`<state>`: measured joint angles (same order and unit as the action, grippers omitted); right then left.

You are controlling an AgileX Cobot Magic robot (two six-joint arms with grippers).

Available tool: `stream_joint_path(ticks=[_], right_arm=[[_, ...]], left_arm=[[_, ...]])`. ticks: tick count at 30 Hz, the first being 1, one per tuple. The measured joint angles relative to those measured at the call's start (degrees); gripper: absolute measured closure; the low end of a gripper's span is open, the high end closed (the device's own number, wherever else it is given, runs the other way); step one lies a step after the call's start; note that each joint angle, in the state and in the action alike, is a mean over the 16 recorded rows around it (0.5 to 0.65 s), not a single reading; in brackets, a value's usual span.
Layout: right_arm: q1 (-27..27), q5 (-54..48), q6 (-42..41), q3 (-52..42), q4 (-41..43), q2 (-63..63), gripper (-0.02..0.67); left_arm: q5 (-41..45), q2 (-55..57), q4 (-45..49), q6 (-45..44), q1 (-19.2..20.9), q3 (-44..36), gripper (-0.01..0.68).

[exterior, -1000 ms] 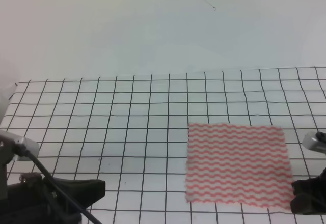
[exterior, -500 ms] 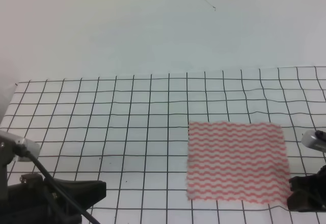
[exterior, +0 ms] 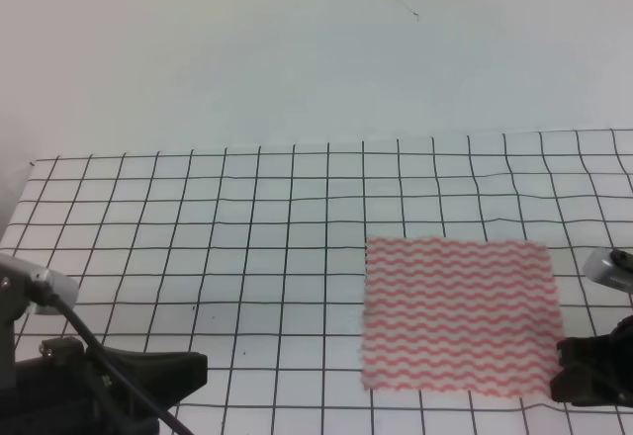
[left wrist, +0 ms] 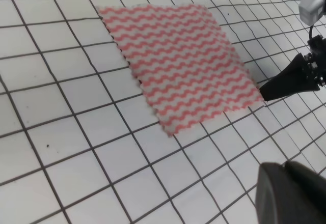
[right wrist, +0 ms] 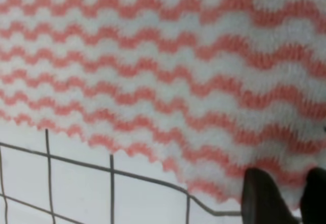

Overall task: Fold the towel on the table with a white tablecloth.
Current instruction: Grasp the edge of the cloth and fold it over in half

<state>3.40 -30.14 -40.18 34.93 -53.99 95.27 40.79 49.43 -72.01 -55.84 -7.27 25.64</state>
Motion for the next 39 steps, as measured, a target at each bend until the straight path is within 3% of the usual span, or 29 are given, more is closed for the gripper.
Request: stream_joint_path(ticks=[14,30,39], right_arm=[[0.0,1.4,-6.7,0.0,-7.4,0.0,0.494],[0.0,4.2,-16.4,0.9,-17.2,0.1,0.627],[0.0,5.4,-21.8,5.7,-22.5,3.0,0.649]], left_arm=[[0.1,0.0,0.0,0.0,0.0,0.0,0.672],[0.1,0.0,0.2,0.0,0.0,0.0,0.672],[-0.3,0.0,0.2,0.0,0.0,0.0,0.672]])
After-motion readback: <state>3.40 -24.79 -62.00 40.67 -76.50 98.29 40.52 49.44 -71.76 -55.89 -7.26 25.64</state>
